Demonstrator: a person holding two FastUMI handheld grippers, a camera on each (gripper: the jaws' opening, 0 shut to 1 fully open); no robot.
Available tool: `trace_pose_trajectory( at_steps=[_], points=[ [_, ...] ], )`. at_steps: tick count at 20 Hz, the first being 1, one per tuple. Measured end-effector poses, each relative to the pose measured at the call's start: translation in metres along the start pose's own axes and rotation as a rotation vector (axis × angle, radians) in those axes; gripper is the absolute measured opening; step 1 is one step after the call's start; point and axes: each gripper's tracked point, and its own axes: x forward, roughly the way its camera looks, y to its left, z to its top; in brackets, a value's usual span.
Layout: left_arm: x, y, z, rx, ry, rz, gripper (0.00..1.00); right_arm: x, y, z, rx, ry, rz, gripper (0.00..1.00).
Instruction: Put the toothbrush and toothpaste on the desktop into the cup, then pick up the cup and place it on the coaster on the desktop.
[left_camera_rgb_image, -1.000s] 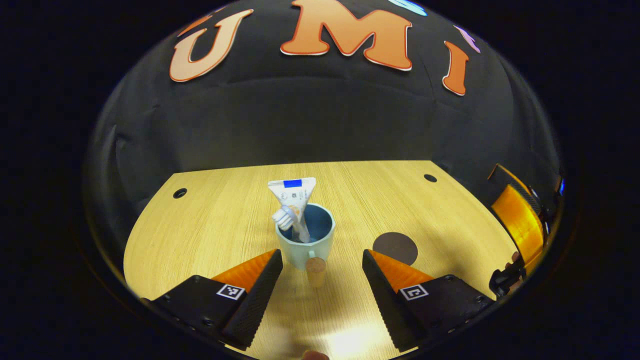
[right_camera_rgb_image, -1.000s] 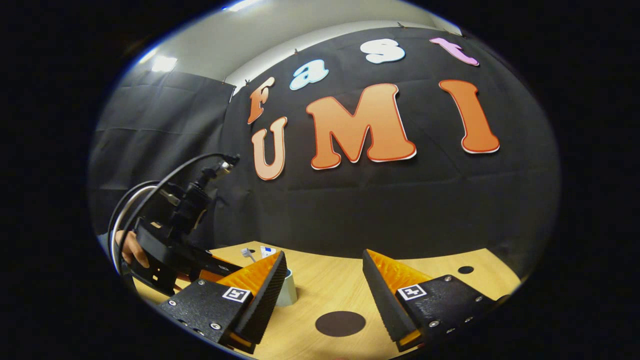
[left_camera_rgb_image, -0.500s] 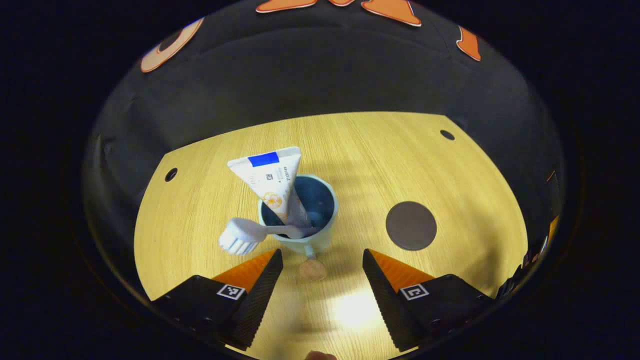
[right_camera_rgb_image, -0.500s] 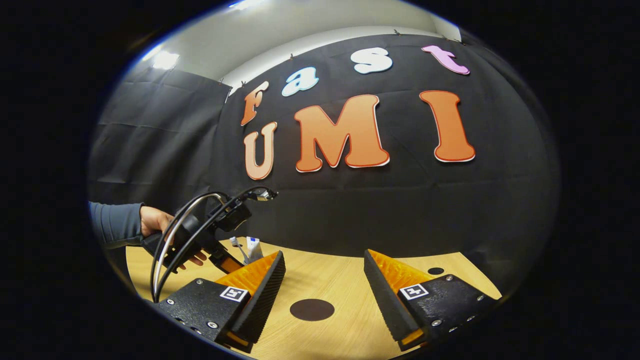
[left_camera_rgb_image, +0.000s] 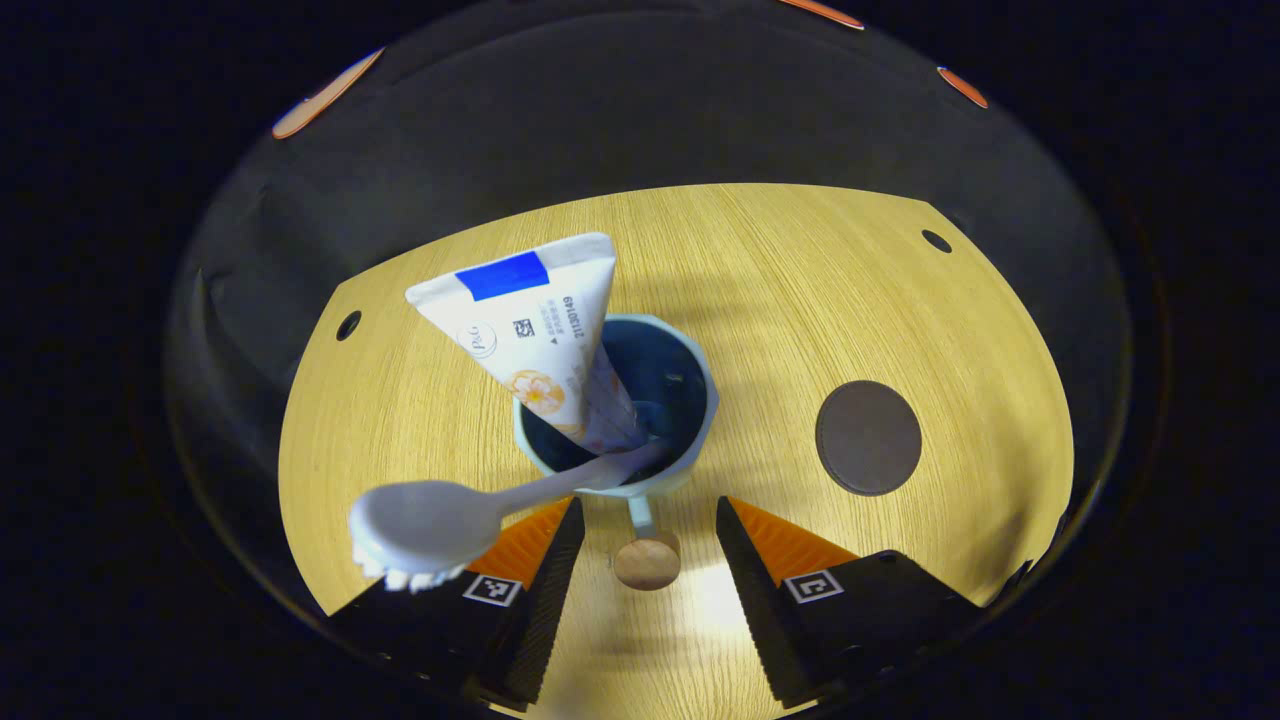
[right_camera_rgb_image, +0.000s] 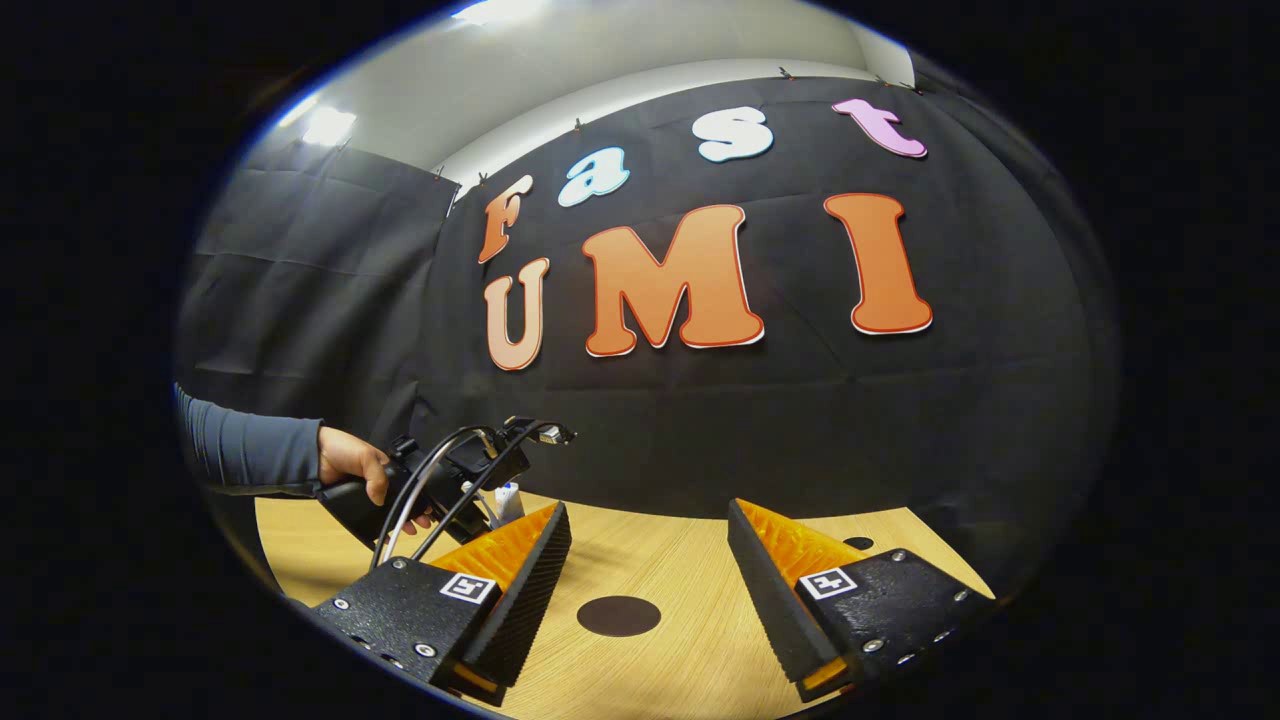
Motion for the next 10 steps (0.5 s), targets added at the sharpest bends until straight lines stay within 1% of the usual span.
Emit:
trace_pose_trajectory(
  at_steps=[1, 2, 3, 4, 5, 7, 8, 9, 10],
  points=[
    [0.002, 0.002, 0.002, -0.008, 0.001, 0.002, 0.77, -0.002, 0.001, 0.0, -0.006, 0.0, 0.0, 0.95],
    [0.002, 0.003, 0.005, -0.015, -0.007, 0.002, 0.71, -0.003, 0.001, 0.001, -0.009, 0.0, 0.0, 0.95],
    [0.002, 0.005, 0.007, -0.023, -0.005, 0.01, 0.68, -0.003, 0.002, 0.002, -0.01, 0.001, 0.002, 0.95],
    [0.0, 0.007, 0.011, -0.027, -0.008, 0.018, 0.6, -0.005, 0.003, 0.002, -0.009, 0.001, 0.001, 0.95],
    [0.0, 0.009, 0.016, -0.034, -0.013, 0.016, 0.49, -0.005, 0.005, 0.001, -0.007, 0.003, 0.004, 0.95],
    [-0.013, 0.003, 0.017, -0.055, -0.022, 0.002, 0.43, -0.004, 0.006, 0.002, -0.005, 0.005, 0.001, 0.95],
    [-0.013, 0.002, 0.016, -0.061, -0.029, -0.009, 0.28, -0.004, 0.008, 0.001, -0.005, 0.008, 0.001, 0.95],
    [-0.011, 0.002, 0.006, -0.071, -0.035, -0.015, 0.28, -0.004, 0.008, 0.001, -0.007, 0.01, 0.001, 0.95],
    [-0.012, 0.002, 0.006, -0.074, -0.04, -0.022, 0.25, -0.005, 0.01, 0.0, -0.012, 0.013, 0.001, 0.95]
  ],
)
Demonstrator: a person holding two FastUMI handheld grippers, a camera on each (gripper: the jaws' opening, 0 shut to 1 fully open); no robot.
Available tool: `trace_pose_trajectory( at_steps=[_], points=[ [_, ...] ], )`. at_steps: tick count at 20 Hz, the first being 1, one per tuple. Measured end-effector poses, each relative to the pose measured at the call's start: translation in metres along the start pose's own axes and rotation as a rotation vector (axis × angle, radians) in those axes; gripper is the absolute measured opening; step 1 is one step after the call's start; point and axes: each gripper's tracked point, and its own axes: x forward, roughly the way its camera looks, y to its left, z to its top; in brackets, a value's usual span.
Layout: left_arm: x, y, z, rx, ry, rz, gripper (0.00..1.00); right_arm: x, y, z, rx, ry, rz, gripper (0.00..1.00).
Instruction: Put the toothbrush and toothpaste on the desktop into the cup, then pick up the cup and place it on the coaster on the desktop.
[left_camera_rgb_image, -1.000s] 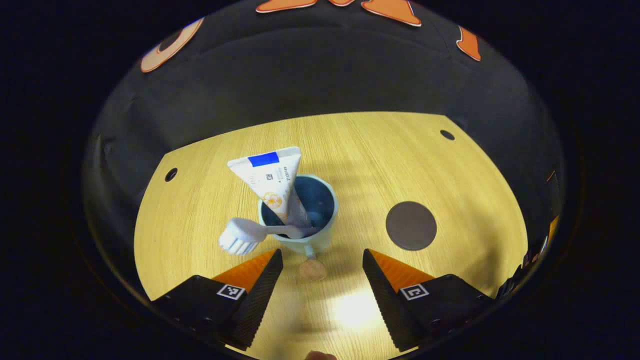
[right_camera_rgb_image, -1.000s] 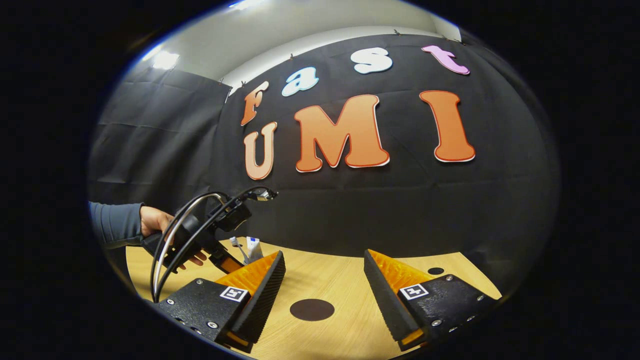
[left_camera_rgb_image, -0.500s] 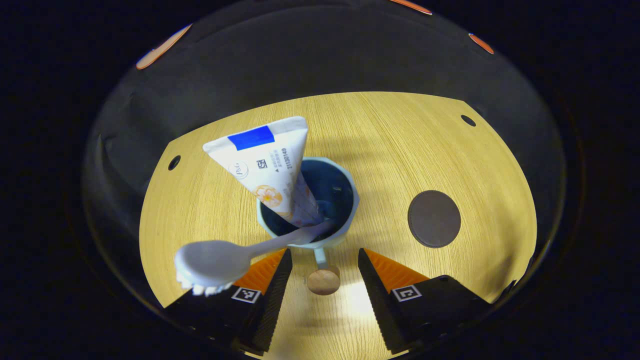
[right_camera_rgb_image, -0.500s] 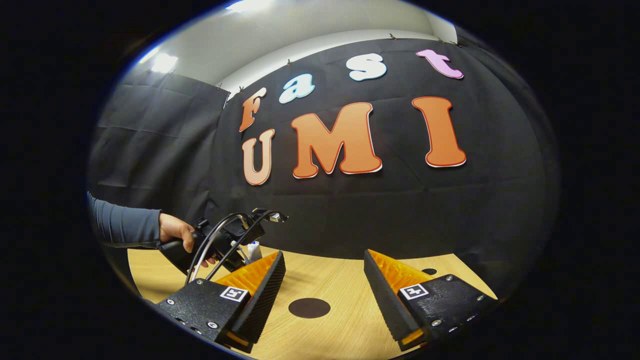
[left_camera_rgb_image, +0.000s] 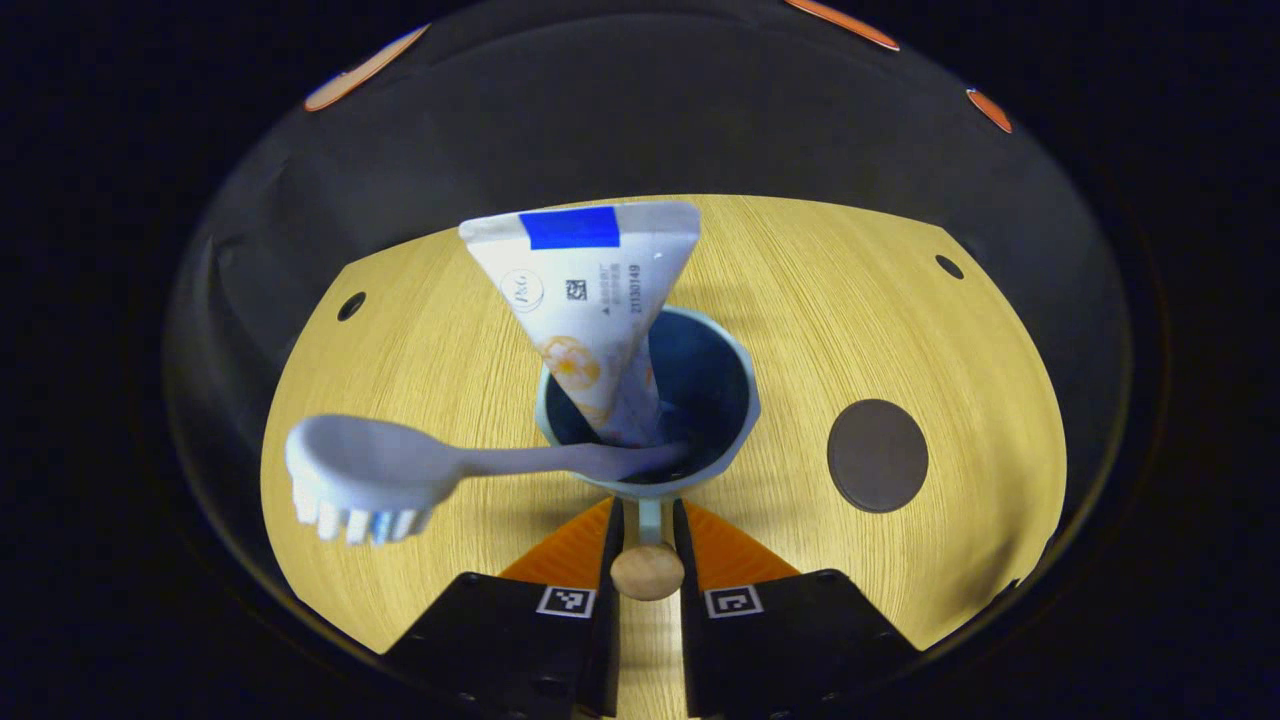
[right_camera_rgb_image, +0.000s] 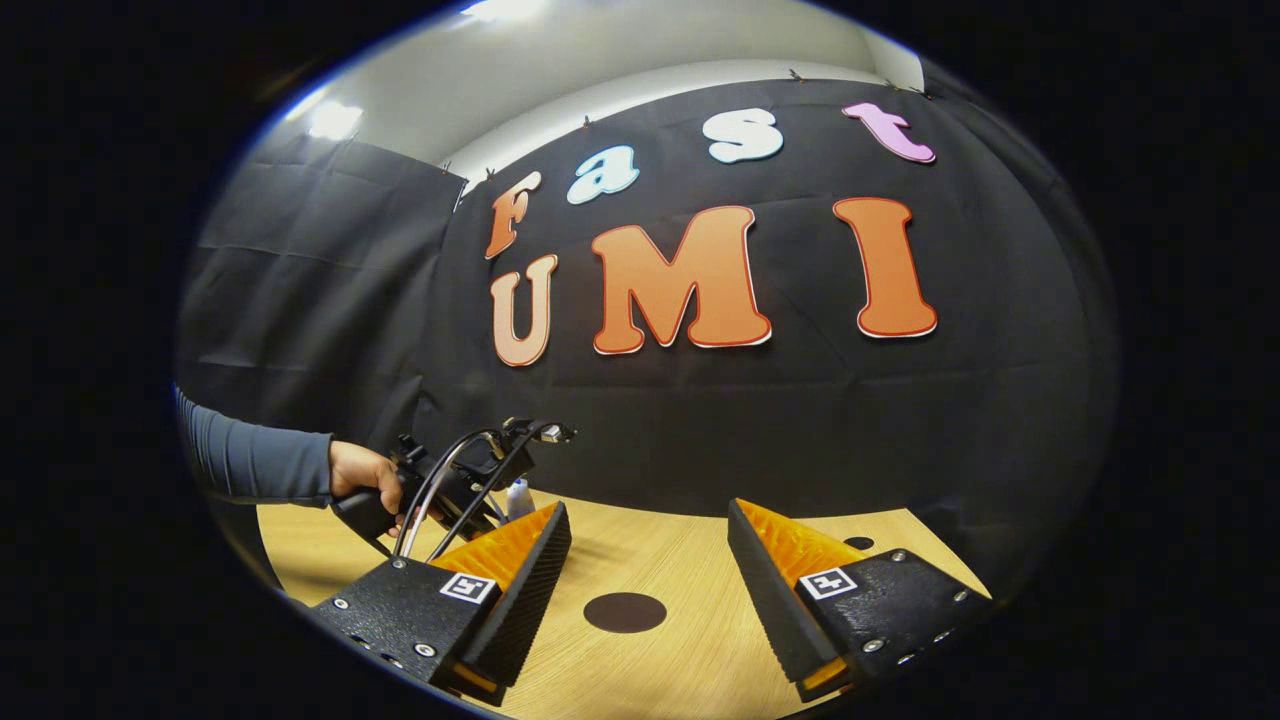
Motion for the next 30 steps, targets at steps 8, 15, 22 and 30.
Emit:
trace_pose_trajectory(
  at_steps=[8, 15, 22, 30],
  points=[
    [-0.005, 0.019, -0.005, -0.053, -0.058, -0.048, 0.2, -0.006, 0.0, 0.001, -0.007, 0.004, -0.014, 0.95],
    [-0.013, 0.004, 0.021, -0.006, -0.118, -0.088, 0.2, -0.011, -0.005, 0.005, -0.018, -0.003, -0.038, 0.95],
    [0.005, -0.01, 0.029, 0.082, -0.144, -0.159, 0.2, -0.02, -0.018, 0.003, -0.021, 0.009, -0.073, 0.95],
    [0.011, -0.012, 0.024, 0.16, -0.138, -0.222, 0.2, -0.035, -0.034, -0.001, -0.002, 0.029, -0.123, 0.95]
  ],
)
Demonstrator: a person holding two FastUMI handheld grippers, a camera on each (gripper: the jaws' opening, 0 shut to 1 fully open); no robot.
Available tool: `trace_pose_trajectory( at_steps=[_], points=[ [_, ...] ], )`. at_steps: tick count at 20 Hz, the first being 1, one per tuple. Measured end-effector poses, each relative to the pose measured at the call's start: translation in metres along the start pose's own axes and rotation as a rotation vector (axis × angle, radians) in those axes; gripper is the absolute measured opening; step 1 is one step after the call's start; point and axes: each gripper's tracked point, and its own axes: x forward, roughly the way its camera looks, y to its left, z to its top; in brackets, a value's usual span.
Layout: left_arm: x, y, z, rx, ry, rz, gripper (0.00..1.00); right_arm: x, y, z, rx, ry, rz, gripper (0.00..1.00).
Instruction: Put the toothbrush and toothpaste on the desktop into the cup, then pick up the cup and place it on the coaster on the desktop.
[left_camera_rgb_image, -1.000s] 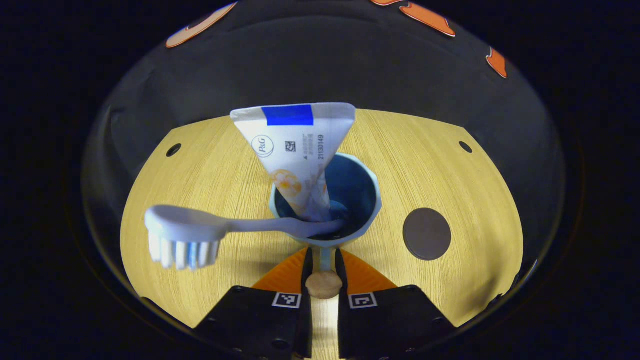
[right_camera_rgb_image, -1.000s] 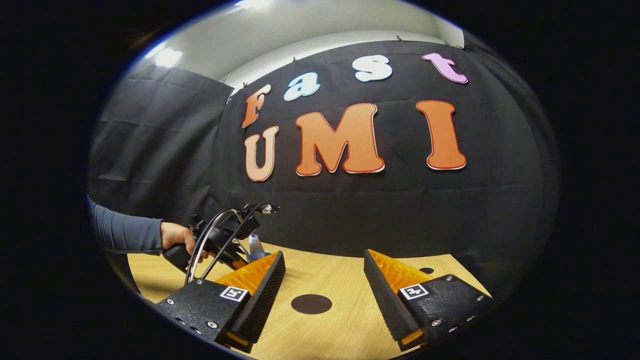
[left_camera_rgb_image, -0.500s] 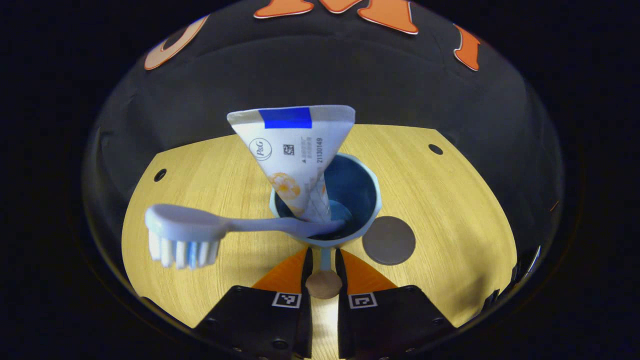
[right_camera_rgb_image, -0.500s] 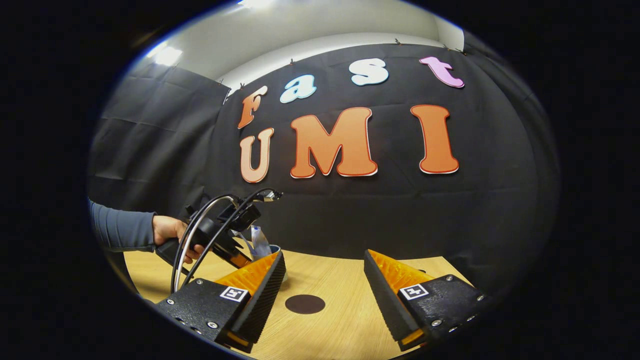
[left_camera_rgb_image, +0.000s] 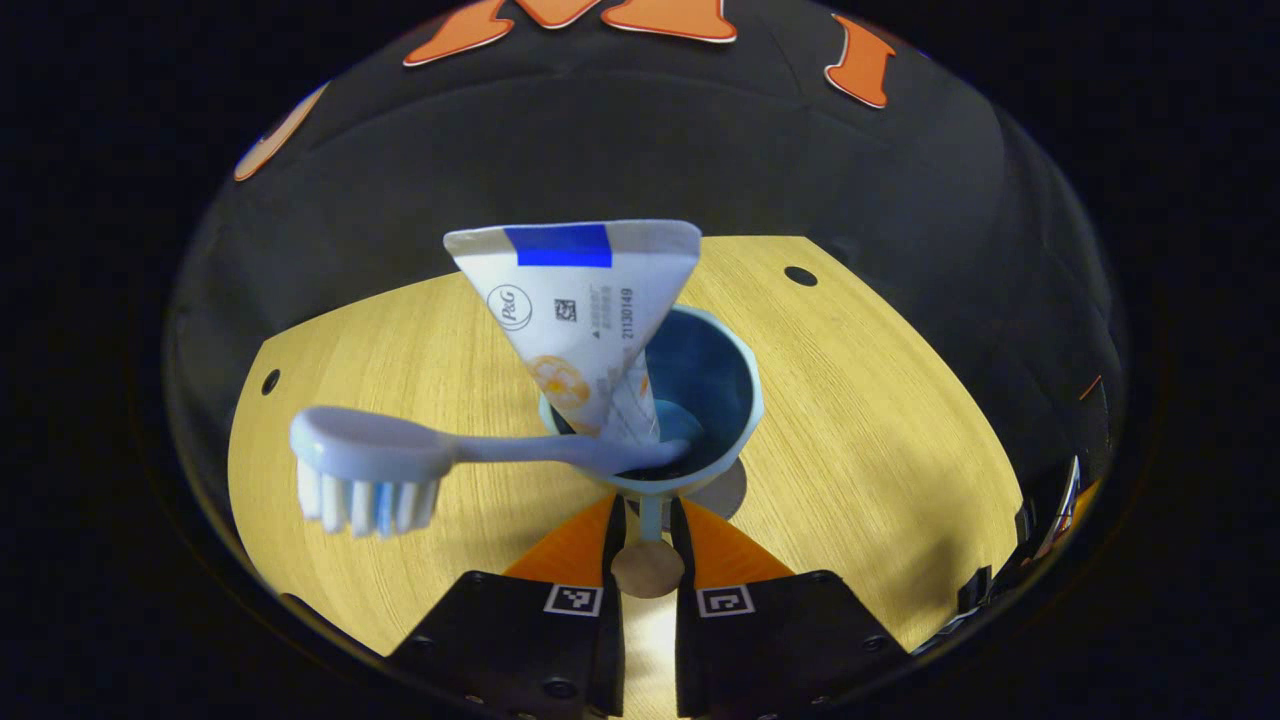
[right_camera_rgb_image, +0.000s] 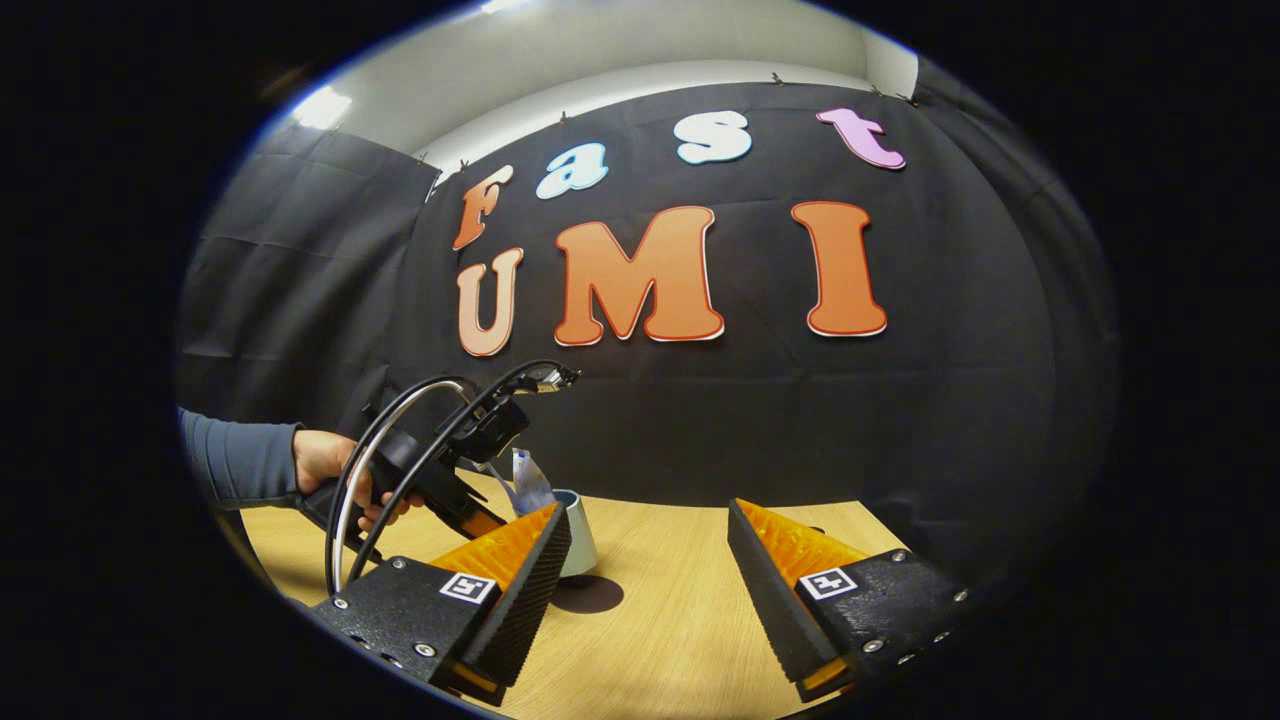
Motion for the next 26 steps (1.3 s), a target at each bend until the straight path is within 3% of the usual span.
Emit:
trace_pose_trajectory(
  at_steps=[9, 11, 14, 16, 18, 19, 22, 26],
  points=[
    [0.0, -0.001, -0.008, 0.035, 0.097, -0.003, 0.2, -0.012, -0.017, -0.018, 0.014, 0.048, -0.032, 0.95],
    [-0.008, -0.003, 0.002, 0.055, 0.061, -0.003, 0.25, -0.011, -0.017, -0.018, 0.016, 0.054, -0.039, 0.95],
    [-0.026, -0.004, 0.025, 0.132, -0.035, 0.025, 0.39, -0.011, -0.017, -0.019, 0.022, 0.058, -0.047, 0.95],
    [-0.04, -0.005, 0.028, 0.174, -0.074, 0.041, 0.61, -0.011, -0.016, -0.017, 0.025, 0.053, -0.052, 0.95],
    [-0.049, -0.005, 0.033, 0.213, -0.126, 0.062, 0.71, -0.011, -0.013, -0.015, 0.021, 0.051, -0.058, 0.95],
    [-0.057, -0.003, 0.035, 0.22, -0.154, 0.08, 0.71, -0.01, -0.011, -0.013, 0.017, 0.051, -0.062, 0.95],
    [-0.076, 0.005, 0.035, 0.195, -0.233, 0.101, 0.98, -0.008, -0.006, -0.011, -0.002, 0.047, -0.065, 0.95],
    [-0.109, 0.027, 0.04, 0.139, -0.362, 0.163, 0.99, -0.011, -0.001, -0.003, -0.021, 0.028, -0.063, 0.95]
  ],
)
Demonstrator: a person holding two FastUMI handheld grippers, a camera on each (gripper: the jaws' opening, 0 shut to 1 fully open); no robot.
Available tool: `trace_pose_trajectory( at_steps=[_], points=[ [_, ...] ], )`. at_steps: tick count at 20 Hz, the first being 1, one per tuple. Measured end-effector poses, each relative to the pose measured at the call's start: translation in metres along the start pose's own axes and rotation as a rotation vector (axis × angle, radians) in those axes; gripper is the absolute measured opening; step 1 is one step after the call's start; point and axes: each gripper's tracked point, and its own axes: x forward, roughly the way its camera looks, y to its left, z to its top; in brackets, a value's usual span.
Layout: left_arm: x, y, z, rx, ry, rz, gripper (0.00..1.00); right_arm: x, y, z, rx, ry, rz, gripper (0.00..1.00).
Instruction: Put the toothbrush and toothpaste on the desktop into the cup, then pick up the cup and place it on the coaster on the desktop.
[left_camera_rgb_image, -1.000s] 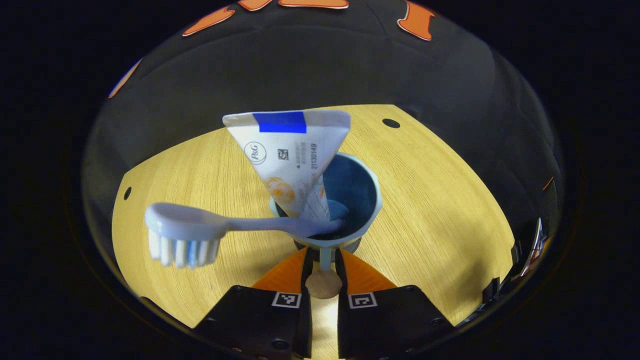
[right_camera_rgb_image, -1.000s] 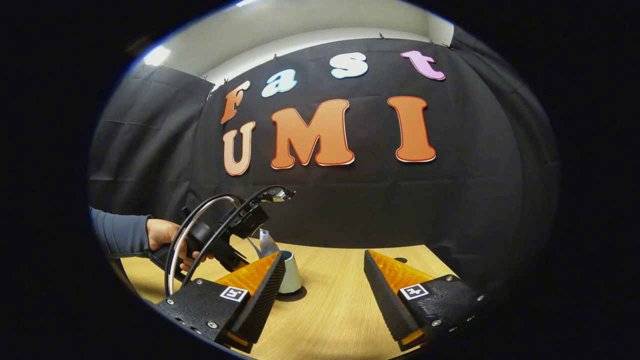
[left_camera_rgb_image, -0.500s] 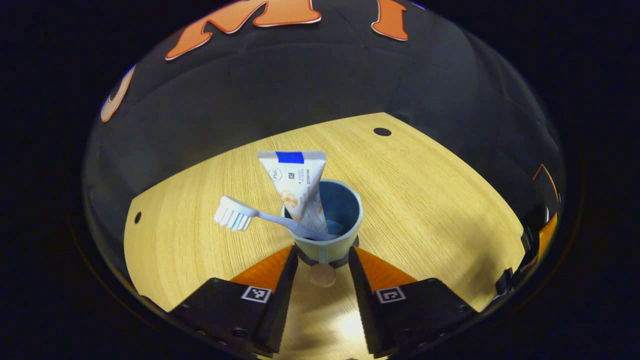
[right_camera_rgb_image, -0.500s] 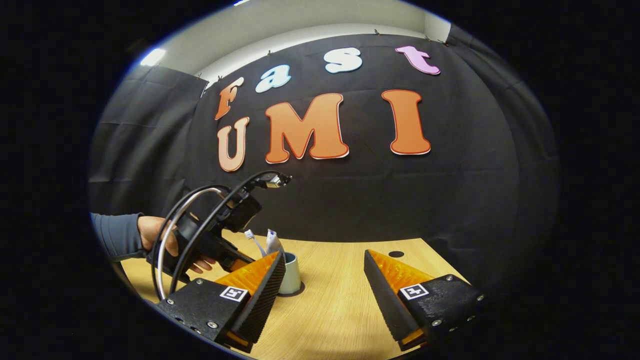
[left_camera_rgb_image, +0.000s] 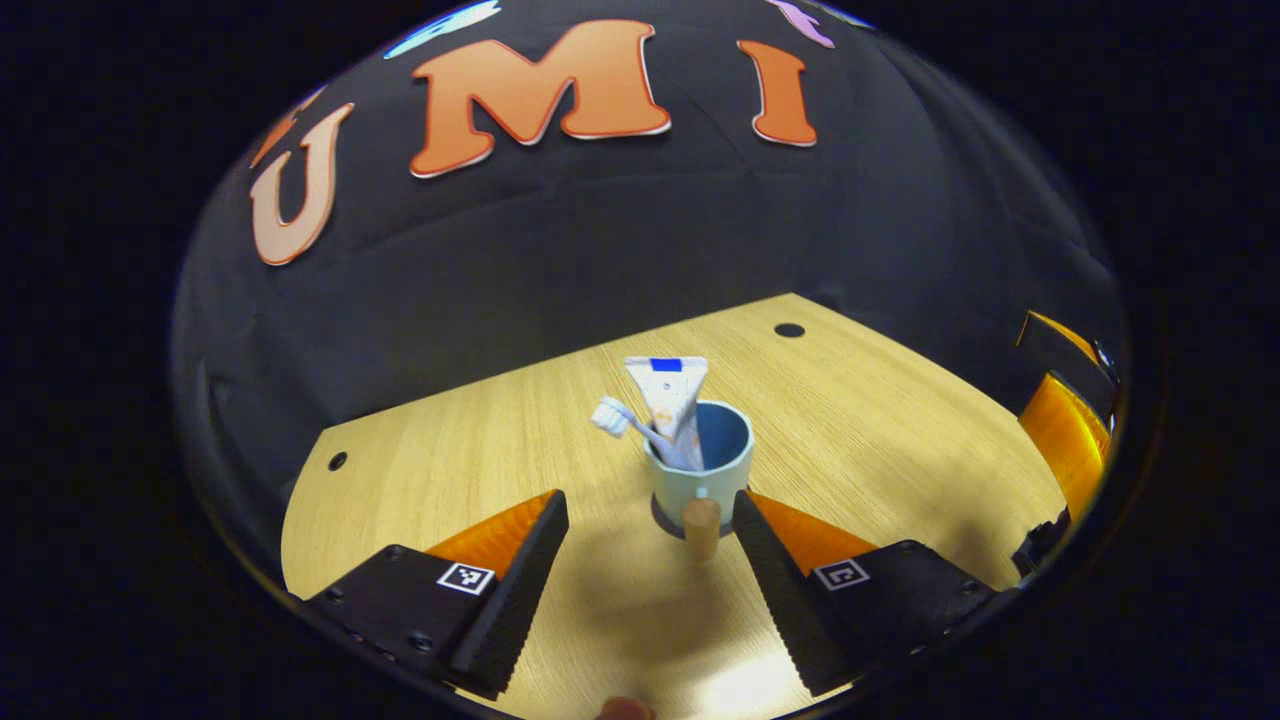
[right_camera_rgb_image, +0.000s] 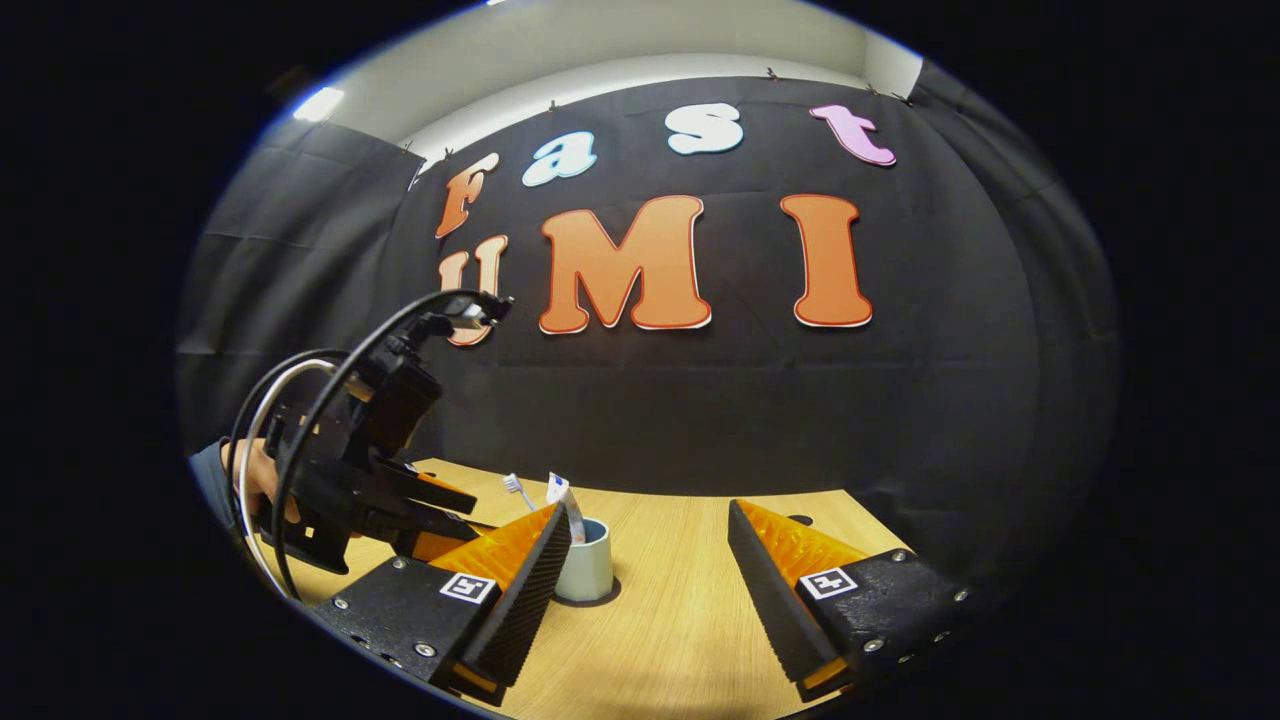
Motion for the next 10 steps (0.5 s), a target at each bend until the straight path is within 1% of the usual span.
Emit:
trace_pose_trajectory(
  at_steps=[3, 7, 10],
  points=[
    [-0.022, 0.027, 0.01, -0.03, -0.11, 0.068, 0.99, -0.001, 0.009, 0.006, -0.003, -0.008, 0.002, 0.94],
    [-0.063, 0.07, 0.023, -0.078, -0.278, 0.176, 0.99, 0.007, 0.025, 0.017, -0.011, -0.029, 0.003, 0.95],
    [-0.092, 0.092, 0.027, -0.102, -0.401, 0.236, 0.99, 0.008, 0.036, 0.025, -0.024, -0.055, 0.005, 0.95]
  ],
)
